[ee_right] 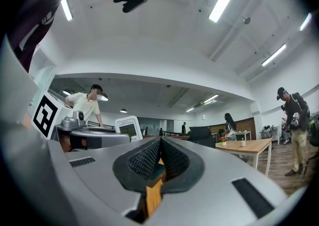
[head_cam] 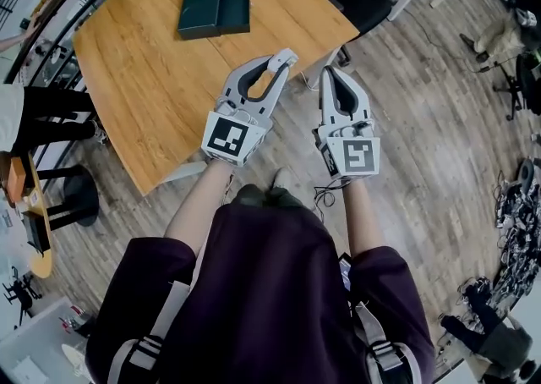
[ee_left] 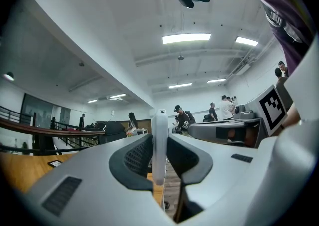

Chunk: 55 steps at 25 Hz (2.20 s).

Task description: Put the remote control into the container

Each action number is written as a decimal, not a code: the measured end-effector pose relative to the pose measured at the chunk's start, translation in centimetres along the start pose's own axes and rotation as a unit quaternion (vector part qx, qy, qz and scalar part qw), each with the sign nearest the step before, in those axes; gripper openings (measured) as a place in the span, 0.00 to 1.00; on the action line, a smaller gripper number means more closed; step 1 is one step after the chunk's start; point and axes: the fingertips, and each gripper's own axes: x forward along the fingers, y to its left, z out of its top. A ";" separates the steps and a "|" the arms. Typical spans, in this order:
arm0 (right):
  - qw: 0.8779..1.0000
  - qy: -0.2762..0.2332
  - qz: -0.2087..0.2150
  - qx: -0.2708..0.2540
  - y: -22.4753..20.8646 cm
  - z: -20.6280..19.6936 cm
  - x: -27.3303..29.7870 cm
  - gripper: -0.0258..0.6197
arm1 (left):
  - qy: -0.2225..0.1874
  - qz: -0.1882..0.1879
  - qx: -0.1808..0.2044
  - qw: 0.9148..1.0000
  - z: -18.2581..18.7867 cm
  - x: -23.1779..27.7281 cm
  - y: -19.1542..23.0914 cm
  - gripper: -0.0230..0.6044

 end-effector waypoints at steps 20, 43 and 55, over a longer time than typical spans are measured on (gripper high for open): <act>1.000 -0.013 0.006 0.028 -2.7 -0.8 5.9 0.07 | 0.015 0.012 0.009 1.000 -1.2 4.2 4.0 0.18; 0.998 0.051 -0.031 0.006 -4.5 -4.2 19.2 0.07 | -0.001 -0.019 0.003 1.000 -3.2 11.6 15.9 0.18; 1.000 0.005 0.029 0.010 -5.3 -4.4 27.4 0.07 | -0.012 0.012 0.012 1.000 -4.3 16.0 21.5 0.18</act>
